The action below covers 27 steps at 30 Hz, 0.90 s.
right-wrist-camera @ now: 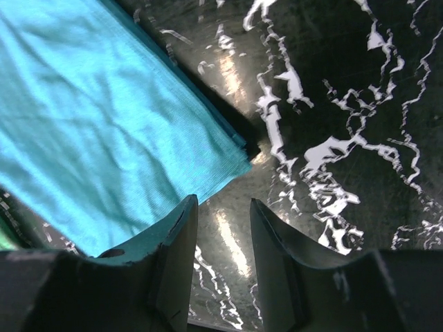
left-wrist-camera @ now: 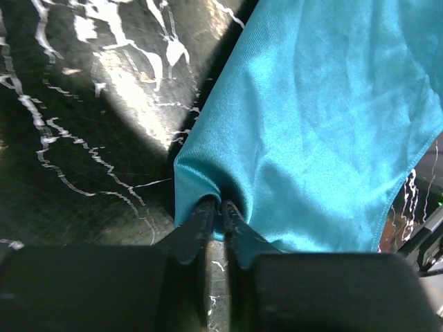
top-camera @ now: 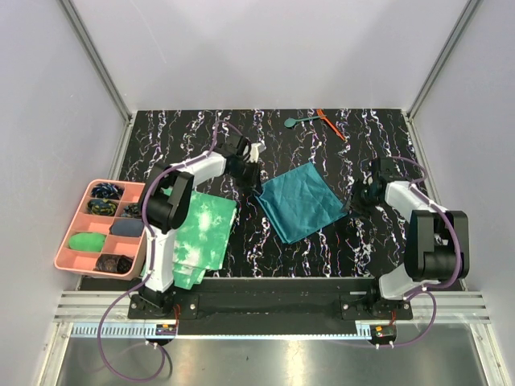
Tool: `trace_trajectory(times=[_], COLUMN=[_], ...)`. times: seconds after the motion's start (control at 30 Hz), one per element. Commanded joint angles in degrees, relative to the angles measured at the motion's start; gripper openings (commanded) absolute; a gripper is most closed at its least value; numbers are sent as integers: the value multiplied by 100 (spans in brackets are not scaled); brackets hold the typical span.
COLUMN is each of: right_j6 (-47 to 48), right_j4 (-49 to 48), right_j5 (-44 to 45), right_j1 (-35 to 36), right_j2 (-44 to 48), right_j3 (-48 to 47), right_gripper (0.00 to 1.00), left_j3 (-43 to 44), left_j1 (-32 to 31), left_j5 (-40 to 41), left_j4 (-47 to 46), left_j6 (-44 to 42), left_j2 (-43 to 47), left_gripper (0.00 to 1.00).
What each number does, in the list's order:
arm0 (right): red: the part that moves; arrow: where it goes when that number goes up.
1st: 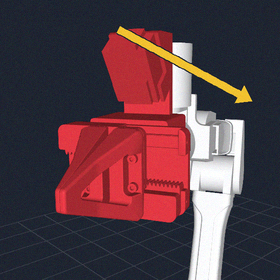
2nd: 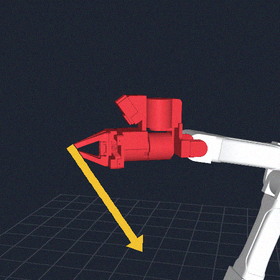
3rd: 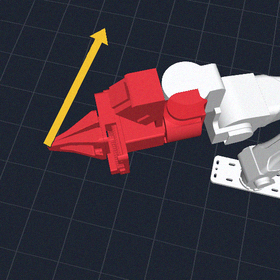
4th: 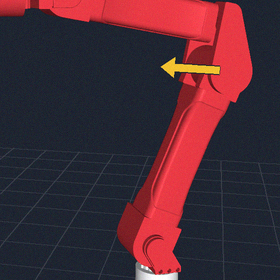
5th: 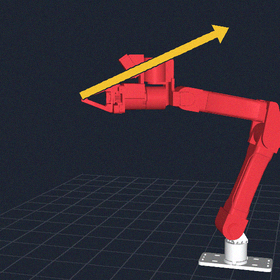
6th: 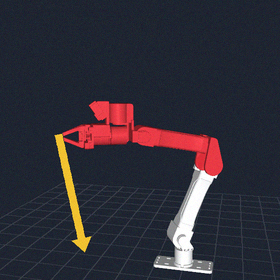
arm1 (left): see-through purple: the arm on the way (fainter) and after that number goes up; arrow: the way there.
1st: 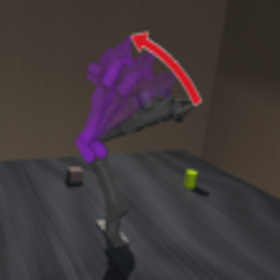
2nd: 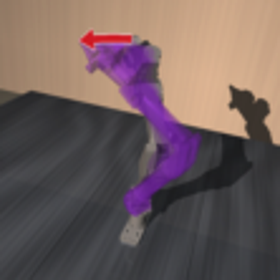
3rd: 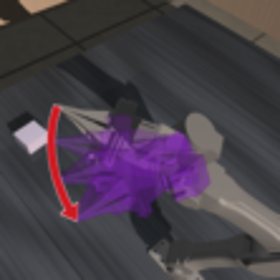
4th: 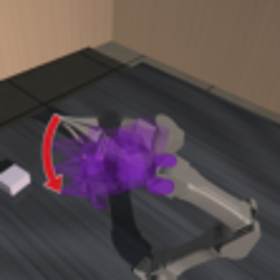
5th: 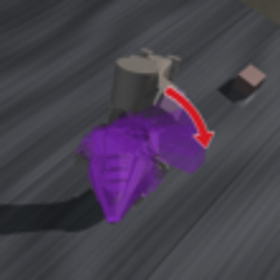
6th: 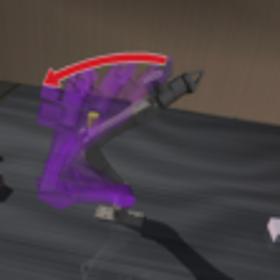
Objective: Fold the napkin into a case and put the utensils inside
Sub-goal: Smooth out the square-folded napkin at the center of the board.
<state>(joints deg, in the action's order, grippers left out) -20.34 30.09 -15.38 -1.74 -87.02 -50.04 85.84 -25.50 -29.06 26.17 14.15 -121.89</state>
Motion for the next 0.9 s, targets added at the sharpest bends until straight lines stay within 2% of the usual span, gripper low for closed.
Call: trace_trajectory(times=[0.0, 0.2, 0.4, 0.47, 0.5, 0.53, 0.57, 0.67, 0.8, 0.87], right_j6=[144, 179, 206, 206, 206, 206, 206, 206, 214, 232], right_j4=[-29, -56, -73, -64, -64, -73, -73, -73, -82, -73], right_j5=[263, 184, 96, 70, 70, 61, 61, -53, -27, -9], right_j1=[-20, -37, -37, -37, -37, -37, -37, -37, -37, -37], right_j2=[-218, -500, -570, -579, -579, -562, -561, -535, -535, -631], right_j3=[-322, -577, -621, -630, -630, -630, -621, -595, -586, -656], right_gripper=[45, 45, 45, 45, 45, 45, 44, 43, 44, 45], left_j3=[319, 284, 302, 266, 179, 83, -40, -515, -823, -989], left_j1=[97, 203, 256, 264, 256, 256, 256, 194, 185, 168], left_j5=[374, 857, 972, 946, 876, 649, 517, 401, 497, 594], left_j4=[46, 134, 204, 186, 160, -40, -190, -718, -869, -859], left_j6=[175, 184, 246, 403, 465, 535, 693, 913, 1291, 1641], left_j2=[288, 551, 613, 613, 622, 709, 780, 1122, 1342, 1378], left_gripper=[24, 39, 43, 39, 34, 21, 19, 17, 15, 19])
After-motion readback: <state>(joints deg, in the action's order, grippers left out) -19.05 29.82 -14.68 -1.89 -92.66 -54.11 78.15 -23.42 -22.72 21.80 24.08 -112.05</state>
